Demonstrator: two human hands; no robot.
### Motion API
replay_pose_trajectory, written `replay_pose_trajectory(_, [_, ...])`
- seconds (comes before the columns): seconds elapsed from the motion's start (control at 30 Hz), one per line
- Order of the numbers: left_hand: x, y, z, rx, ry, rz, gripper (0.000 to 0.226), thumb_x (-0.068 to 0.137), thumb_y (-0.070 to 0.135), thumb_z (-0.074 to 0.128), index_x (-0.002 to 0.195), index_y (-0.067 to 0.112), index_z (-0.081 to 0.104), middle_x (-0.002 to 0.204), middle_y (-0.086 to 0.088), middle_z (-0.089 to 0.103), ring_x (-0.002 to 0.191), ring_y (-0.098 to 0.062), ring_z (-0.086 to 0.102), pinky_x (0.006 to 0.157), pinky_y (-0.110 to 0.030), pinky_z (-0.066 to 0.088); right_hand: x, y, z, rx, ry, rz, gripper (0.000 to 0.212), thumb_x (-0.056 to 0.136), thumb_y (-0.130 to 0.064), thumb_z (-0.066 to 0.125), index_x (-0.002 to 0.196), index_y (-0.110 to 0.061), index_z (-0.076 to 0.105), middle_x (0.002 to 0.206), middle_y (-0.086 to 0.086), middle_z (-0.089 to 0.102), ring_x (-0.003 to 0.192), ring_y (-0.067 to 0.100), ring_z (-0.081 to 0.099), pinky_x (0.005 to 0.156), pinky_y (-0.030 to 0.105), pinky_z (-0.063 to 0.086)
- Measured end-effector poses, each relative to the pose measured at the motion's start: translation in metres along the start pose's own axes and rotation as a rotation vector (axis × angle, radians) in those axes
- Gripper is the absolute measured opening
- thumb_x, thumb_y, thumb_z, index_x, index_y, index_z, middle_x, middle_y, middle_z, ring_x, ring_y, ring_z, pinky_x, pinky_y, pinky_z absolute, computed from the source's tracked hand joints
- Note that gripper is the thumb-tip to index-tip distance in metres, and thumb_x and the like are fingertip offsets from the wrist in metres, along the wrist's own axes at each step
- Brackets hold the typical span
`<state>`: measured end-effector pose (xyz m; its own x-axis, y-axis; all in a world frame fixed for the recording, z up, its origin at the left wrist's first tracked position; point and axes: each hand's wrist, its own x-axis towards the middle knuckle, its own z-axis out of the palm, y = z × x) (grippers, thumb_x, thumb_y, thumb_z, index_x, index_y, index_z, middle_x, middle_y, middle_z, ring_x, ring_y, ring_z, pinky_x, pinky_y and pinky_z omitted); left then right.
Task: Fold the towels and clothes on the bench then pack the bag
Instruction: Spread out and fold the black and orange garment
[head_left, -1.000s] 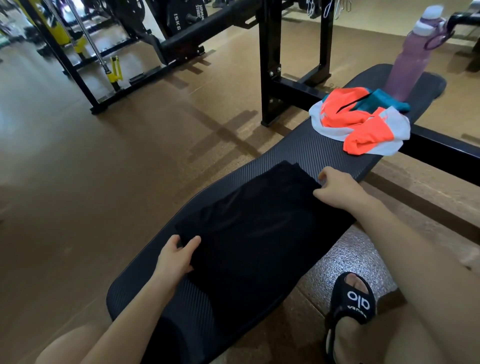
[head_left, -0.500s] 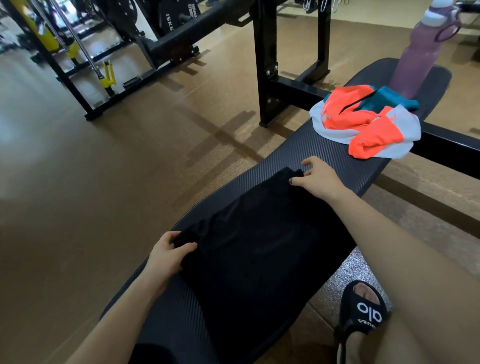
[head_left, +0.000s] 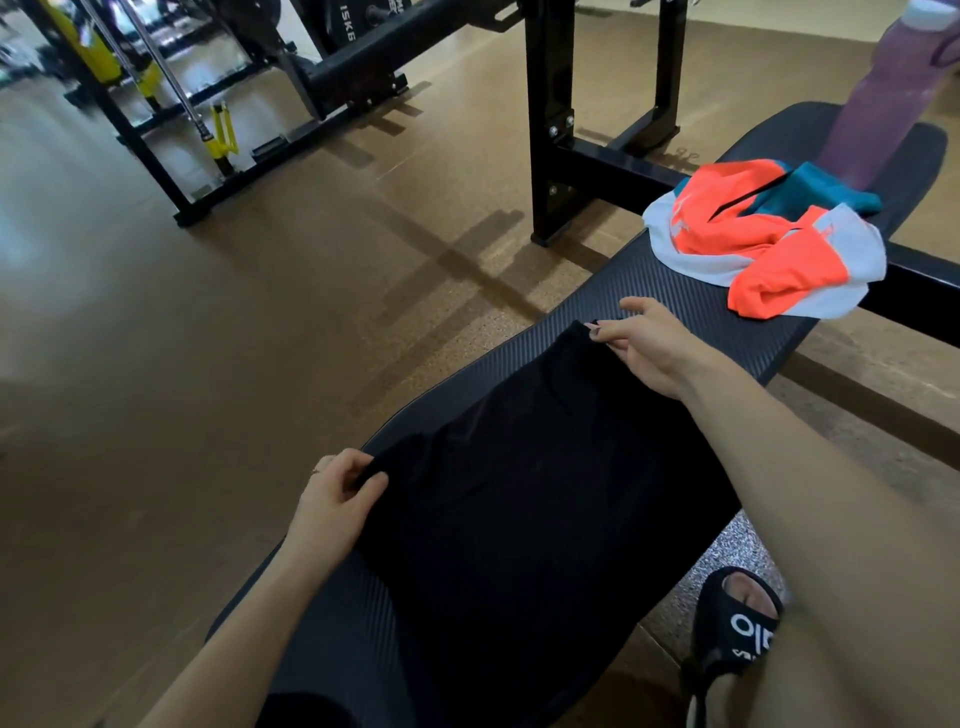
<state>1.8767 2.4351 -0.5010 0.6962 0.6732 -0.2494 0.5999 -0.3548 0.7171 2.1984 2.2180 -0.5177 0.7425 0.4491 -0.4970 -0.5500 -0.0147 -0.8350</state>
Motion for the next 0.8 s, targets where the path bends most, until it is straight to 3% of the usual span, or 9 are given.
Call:
replay_pose_trajectory(0.07, [0.004,0.003,0.001,0.000,-0.050,0.011,0.016,0.099,0.022,0.062,0.087,0.034,0.064,0.093,0.005,0.067,0.084,-0.008,0.064,0.074,-0.024,0.050,0.001,0.003,0.000,-0.039,-0.015,-0.035,0.081,0.082,0.018,0.061,0.150,-0.012,0.029,0.129,0.020,0.051,0.124,0.028,0.056,0.109,0.039,0.045])
replay_pose_trajectory(0.2, [0.011,0.001,-0.003,0.107,-0.166,0.024,0.004,0.096,0.035,0.064,0.097,0.039,0.064,0.101,0.007,0.068,0.093,-0.009,0.065,0.084,-0.034,0.055,0.002,0.008,0.005,-0.454,-0.048,-0.186,0.082,0.076,0.012,0.070,0.146,-0.015,0.036,0.134,0.007,0.048,0.128,0.020,0.051,0.102,0.037,0.049])
replay_pose_trajectory(0.3, [0.016,0.000,-0.007,0.130,-0.261,0.009,0.007,0.093,0.039,0.068,0.100,0.041,0.065,0.102,0.007,0.068,0.096,-0.012,0.066,0.087,-0.037,0.054,0.000,0.011,0.010,-0.674,-0.088,-0.296,0.069,0.076,0.005,0.070,0.137,-0.018,0.047,0.140,0.004,0.050,0.133,0.017,0.046,0.107,0.037,0.044])
replay_pose_trajectory(0.4, [0.019,0.003,-0.010,0.212,-0.261,0.010,0.014,0.092,0.038,0.070,0.083,0.029,0.064,0.079,0.009,0.067,0.076,-0.009,0.063,0.074,-0.034,0.051,0.000,0.015,0.009,-1.027,-0.092,-0.461,0.050,0.083,-0.006,0.067,0.130,-0.017,0.054,0.132,0.001,0.051,0.124,0.018,0.050,0.101,0.030,0.042])
replay_pose_trajectory(0.53, [0.020,0.005,-0.017,0.284,-0.225,-0.003,0.034,0.087,0.040,0.075,0.075,0.014,0.057,0.069,0.002,0.058,0.066,-0.010,0.053,0.064,-0.031,0.042,0.004,0.019,0.009,-1.397,-0.065,-0.566,0.050,0.091,-0.023,0.062,0.139,-0.024,0.050,0.136,-0.001,0.049,0.129,0.024,0.043,0.103,0.041,0.043])
replay_pose_trajectory(0.67, [0.016,0.007,-0.020,0.278,-0.205,-0.026,0.036,0.087,0.041,0.075,0.074,0.013,0.056,0.067,0.007,0.058,0.065,-0.008,0.053,0.063,-0.028,0.042,0.004,0.016,0.009,-1.540,0.005,-0.575,0.051,0.093,-0.016,0.052,0.142,-0.026,0.049,0.131,0.004,0.052,0.124,0.029,0.042,0.097,0.042,0.042])
replay_pose_trajectory(0.8, [0.013,0.008,-0.026,0.261,-0.229,-0.028,0.024,0.085,0.034,0.079,0.080,0.016,0.064,0.076,0.003,0.071,0.072,-0.010,0.066,0.068,-0.029,0.052,0.000,0.014,0.017,-1.511,0.036,-0.611,0.031,0.093,-0.012,0.051,0.119,-0.020,0.065,0.111,0.006,0.050,0.109,0.028,0.048,0.087,0.043,0.046])
